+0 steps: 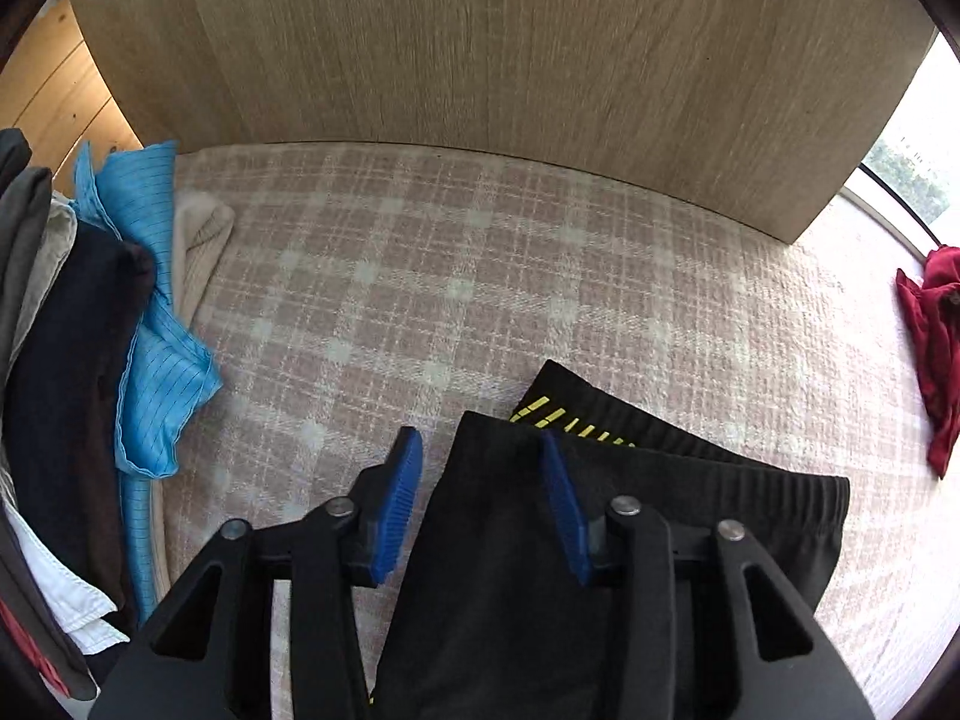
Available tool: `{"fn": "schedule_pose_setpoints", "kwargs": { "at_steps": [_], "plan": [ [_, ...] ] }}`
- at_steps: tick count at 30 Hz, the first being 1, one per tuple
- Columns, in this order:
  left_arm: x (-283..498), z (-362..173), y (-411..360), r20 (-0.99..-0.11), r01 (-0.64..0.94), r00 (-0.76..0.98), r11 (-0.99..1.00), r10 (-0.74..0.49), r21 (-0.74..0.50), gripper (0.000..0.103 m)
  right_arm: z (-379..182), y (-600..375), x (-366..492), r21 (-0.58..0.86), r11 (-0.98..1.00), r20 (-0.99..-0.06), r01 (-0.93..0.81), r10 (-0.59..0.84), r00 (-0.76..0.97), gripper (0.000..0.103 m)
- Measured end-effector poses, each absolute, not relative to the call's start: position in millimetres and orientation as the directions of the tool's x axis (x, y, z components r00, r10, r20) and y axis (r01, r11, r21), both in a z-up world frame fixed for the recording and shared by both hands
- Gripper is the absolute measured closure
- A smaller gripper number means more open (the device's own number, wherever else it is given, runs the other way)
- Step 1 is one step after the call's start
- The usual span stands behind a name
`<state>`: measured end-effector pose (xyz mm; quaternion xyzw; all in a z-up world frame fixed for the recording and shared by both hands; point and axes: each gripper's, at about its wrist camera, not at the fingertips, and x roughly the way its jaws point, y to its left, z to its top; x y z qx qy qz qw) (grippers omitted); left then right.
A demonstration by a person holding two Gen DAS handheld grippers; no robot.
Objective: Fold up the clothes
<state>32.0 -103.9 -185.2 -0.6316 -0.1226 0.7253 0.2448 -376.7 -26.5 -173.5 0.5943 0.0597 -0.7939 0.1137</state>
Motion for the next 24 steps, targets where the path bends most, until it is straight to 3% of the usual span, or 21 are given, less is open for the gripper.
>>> {"fn": "schedule_pose_setpoints", "kwargs": {
  "at_steps": [10,20,24],
  "plan": [
    [20.2,-185.0,-115.5,-0.844,-0.196,-0.079,-0.838,0.531,-0.509,0.066,-148.6,26.2,-390.0,0.306,-0.941,-0.906,0.146,-0.335,-0.259,0.095],
    [32.9,-176.3,-125.2,-0.853,-0.162,-0.076,-0.851,0.516,-0.5,0.065,-166.1,19.9,-404.5,0.311,-0.938,-0.921,0.151,-0.337,-0.198,0.09],
    [32.8,-179.1,-127.4,-0.846,-0.159,-0.072,-0.843,0.529,-0.514,0.068,-146.3,22.3,-393.0,0.321,-0.931,-0.906,0.171,-0.354,-0.23,0.089]
  ]
}}
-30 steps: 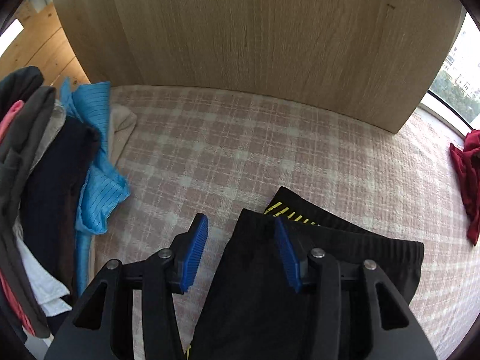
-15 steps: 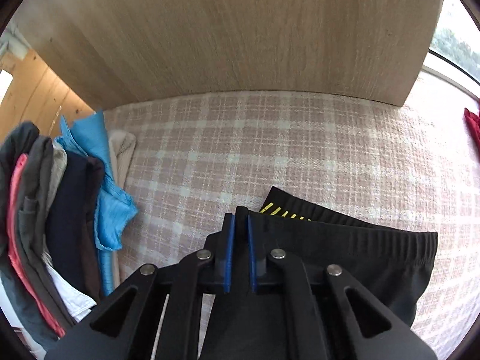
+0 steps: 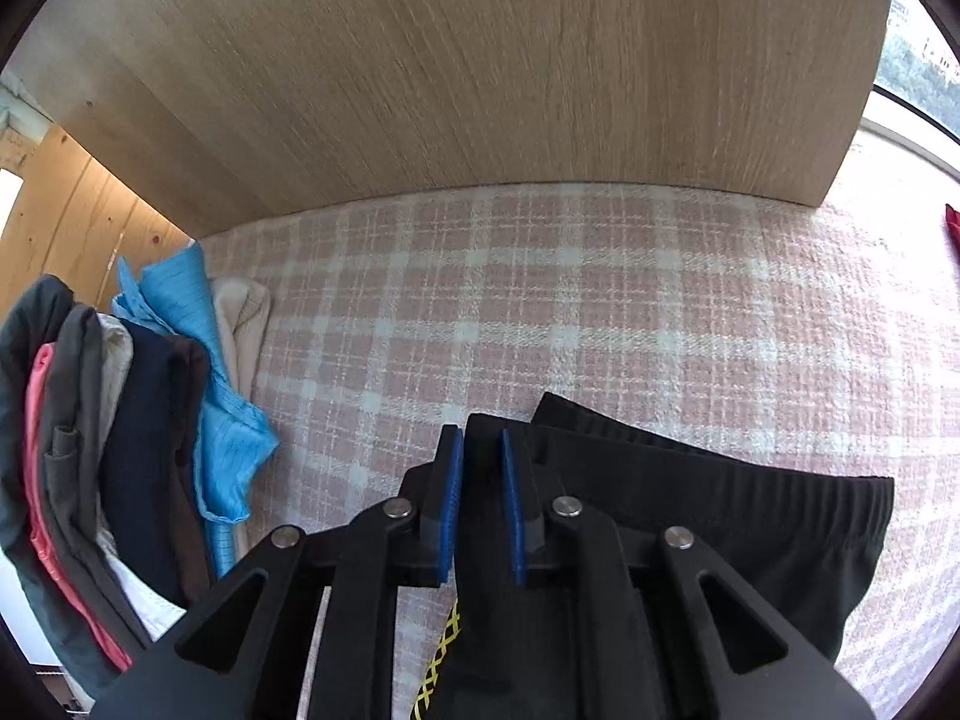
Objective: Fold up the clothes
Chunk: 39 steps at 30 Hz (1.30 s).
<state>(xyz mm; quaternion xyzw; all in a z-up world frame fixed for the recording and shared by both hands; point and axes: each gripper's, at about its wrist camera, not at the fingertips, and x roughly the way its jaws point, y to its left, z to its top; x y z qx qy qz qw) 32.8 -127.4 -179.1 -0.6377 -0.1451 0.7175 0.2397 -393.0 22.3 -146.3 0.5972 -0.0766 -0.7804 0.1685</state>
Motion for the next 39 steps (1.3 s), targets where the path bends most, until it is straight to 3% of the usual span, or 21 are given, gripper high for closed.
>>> {"fn": "schedule_pose_setpoints", "kwargs": {
  "at_steps": [4,6,8,13,20,23,25,35,37,38,39],
  "plan": [
    [32.5,-171.7,-135.0,-0.857,-0.149,-0.089,-0.857,0.508,-0.493,0.072,-96.3,49.4,-351.9,0.358,-0.899,-0.856,0.25,-0.423,-0.295,0.088],
    [33.0,-163.5,-141.7,-0.859,-0.143,-0.108,-0.863,0.5,-0.484,0.069,-79.1,69.6,-313.2,0.342,-0.891,-0.837,0.297,-0.433,-0.335,0.07],
    [30.9,-159.2,-142.5,-0.871,-0.155,-0.114,-0.874,0.478,-0.46,0.065,-71.0,97.9,-264.1,0.3,-0.899,-0.829,0.32,-0.411,-0.379,0.06],
    [20.7,-167.8,-126.8,-0.911,-0.207,-0.066,-0.899,0.407,-0.386,0.063,-100.8,178.7,-129.2,0.206,-0.941,-0.87,0.269,-0.302,-0.39,0.06],
    [22.8,-173.3,-105.5,-0.936,-0.296,-0.052,-0.901,0.348,-0.318,0.059,-177.2,213.1,-2.2,0.393,-0.911,-0.875,0.127,-0.413,-0.251,0.06],
    [26.1,-172.9,-104.2,-0.945,-0.327,-0.061,-0.901,0.321,-0.285,0.071,-189.1,200.8,16.4,0.421,-0.897,-0.865,0.133,-0.441,-0.238,0.06],
    [26.4,-174.0,-105.8,-0.945,-0.328,-0.05,-0.899,0.324,-0.291,0.09,-194.8,194.3,21.7,0.438,-0.888,-0.86,0.138,-0.458,-0.224,0.06],
    [32.1,-176.8,-107.1,-0.945,-0.321,-0.042,-0.9,0.324,-0.295,0.088,-193.2,180.5,39.7,0.354,-0.912,-0.883,0.208,-0.399,-0.247,0.06],
    [33.3,-177.3,-105.7,-0.94,-0.335,-0.045,-0.891,0.339,-0.305,0.089,-194.4,169.9,41.2,0.345,-0.903,-0.882,0.256,-0.405,-0.241,0.065],
    [33.6,-178.4,-105.7,-0.936,-0.338,-0.04,-0.886,0.35,-0.317,0.094,-196.6,164.9,41.3,0.354,-0.893,-0.88,0.277,-0.419,-0.223,0.086],
    [33.1,-180.7,-107.2,-0.93,-0.331,-0.027,-0.881,0.366,-0.337,0.1,-199.4,162.0,41.0,0.369,-0.884,-0.877,0.286,-0.433,-0.206,0.094]
  ]
}}
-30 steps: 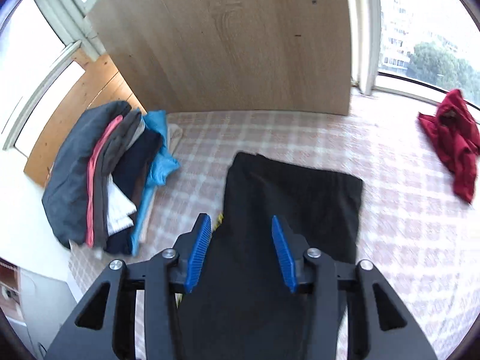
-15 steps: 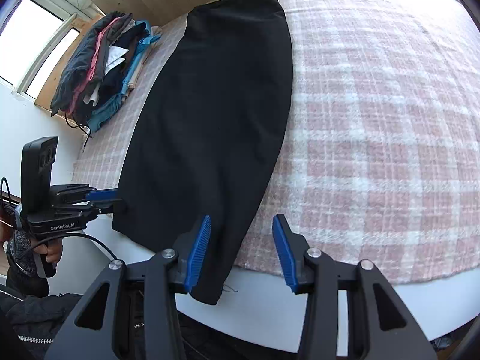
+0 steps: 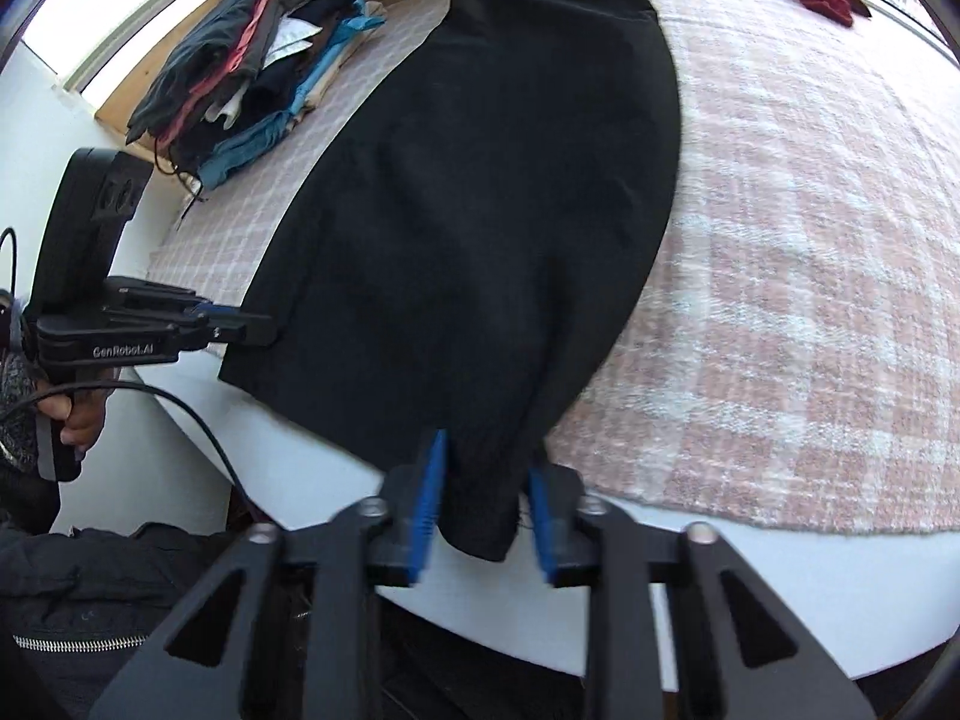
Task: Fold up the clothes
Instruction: 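Grasp the leg hems with the left gripper while the right gripper grasps the hem, then fold the hems over toward the waistband with both grippers and release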
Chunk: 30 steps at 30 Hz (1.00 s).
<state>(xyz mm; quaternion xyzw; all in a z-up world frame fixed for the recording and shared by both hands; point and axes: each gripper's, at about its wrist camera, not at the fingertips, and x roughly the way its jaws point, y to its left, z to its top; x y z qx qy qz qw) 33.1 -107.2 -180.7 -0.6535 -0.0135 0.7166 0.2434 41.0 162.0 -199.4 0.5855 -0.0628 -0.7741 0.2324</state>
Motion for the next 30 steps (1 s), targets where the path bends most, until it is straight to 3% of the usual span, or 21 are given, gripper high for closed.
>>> {"fn": "schedule_pose_setpoints", "kwargs": {
  "at_steps": [5,11,19,22,30],
  "plan": [
    [31.1,-179.2,-119.9,-0.88,-0.303,-0.011,-0.84,0.475,-0.449,0.101,-202.5,180.3,31.1,0.506,-0.841,-0.822,0.192,-0.538,-0.188,0.096],
    [17.6,-143.5,-152.0,-0.749,-0.232,-0.065,-0.74,0.659,-0.631,0.101,-171.9,213.8,14.9,0.708,-0.703,-0.666,0.064,-0.695,-0.272,0.096],
    [-46.1,-72.0,-186.8,-0.64,-0.307,-0.224,-0.677,0.735,-0.669,0.101,-94.9,218.3,-65.8,0.808,-0.577,-0.489,0.123,-0.772,-0.407,0.096],
    [-93.5,-40.2,-169.3,-0.626,-0.331,-0.273,-0.683,0.73,-0.651,0.101,-74.4,215.9,-114.5,0.779,-0.605,-0.49,0.164,-0.751,-0.441,0.096],
    [-211.5,-83.0,-141.5,-0.665,-0.314,-0.299,-0.729,0.684,-0.608,0.101,-112.7,227.4,-249.7,0.776,-0.626,-0.549,0.076,-0.73,-0.406,0.096]
  ]
}}
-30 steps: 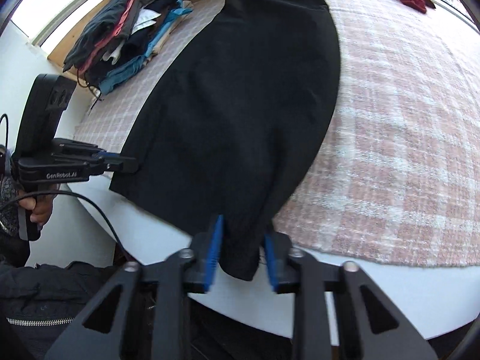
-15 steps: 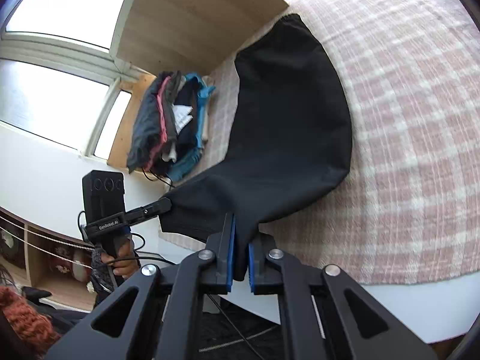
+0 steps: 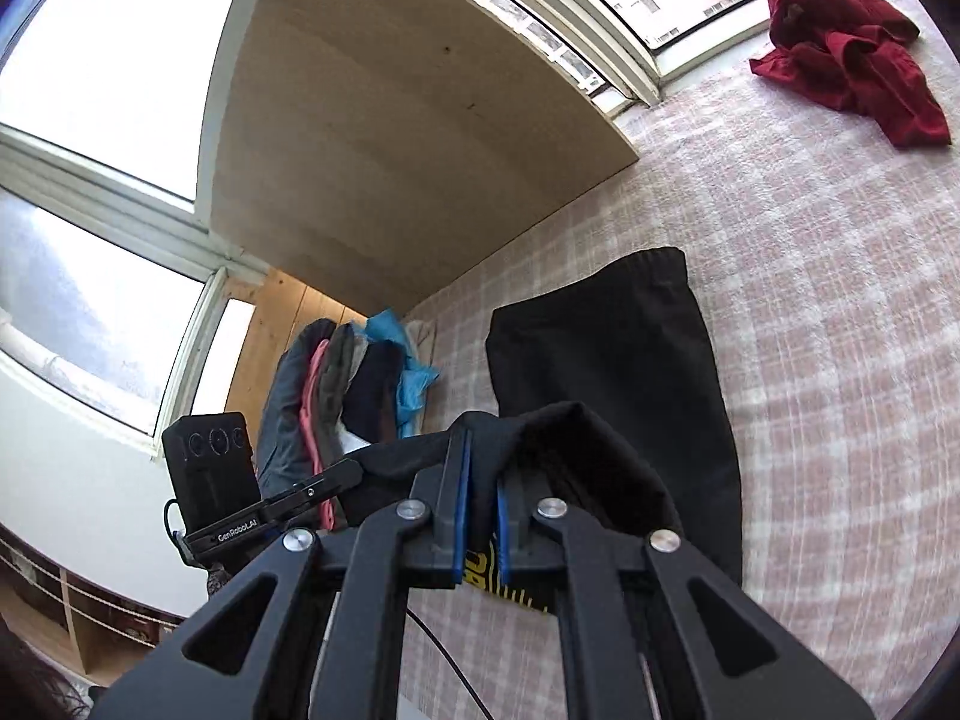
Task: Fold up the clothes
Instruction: 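Fold the hems over toward the waistband with both grippers and release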
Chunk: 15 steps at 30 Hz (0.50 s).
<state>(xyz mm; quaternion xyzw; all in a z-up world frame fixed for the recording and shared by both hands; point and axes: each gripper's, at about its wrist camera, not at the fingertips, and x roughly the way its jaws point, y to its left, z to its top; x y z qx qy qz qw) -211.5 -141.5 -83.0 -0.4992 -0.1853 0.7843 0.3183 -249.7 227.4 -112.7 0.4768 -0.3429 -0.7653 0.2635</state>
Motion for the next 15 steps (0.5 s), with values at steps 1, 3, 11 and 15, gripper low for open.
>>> {"fn": "schedule_pose_setpoints", "kwargs": {
  "at_steps": [1,3,11,15],
  "plan": [
    [-224.2,-90.4,-138.9,-0.674,-0.307,-0.293,-0.734,0.678,-0.605,0.101,-123.1,228.0,-264.7,0.777,-0.627,-0.559,0.059,-0.729,-0.396,0.096],
    [-249.4,-105.2,-133.8,-0.691,-0.293,-0.282,-0.745,0.666,-0.599,0.101,-144.0,230.5,-291.5,0.775,-0.632,-0.579,0.018,-0.721,-0.382,0.096],
    [-323.0,-165.2,-126.0,-0.757,-0.205,-0.249,-0.797,0.604,-0.568,0.101,-203.6,239.8,-365.2,0.744,-0.665,-0.652,-0.071,-0.698,-0.297,0.093],
    [-338.6,-185.6,-126.1,-0.774,-0.143,-0.218,-0.804,0.595,-0.578,0.1,-218.4,247.5,-380.6,0.756,-0.635,-0.654,-0.158,-0.725,-0.215,0.092]
  ]
}}
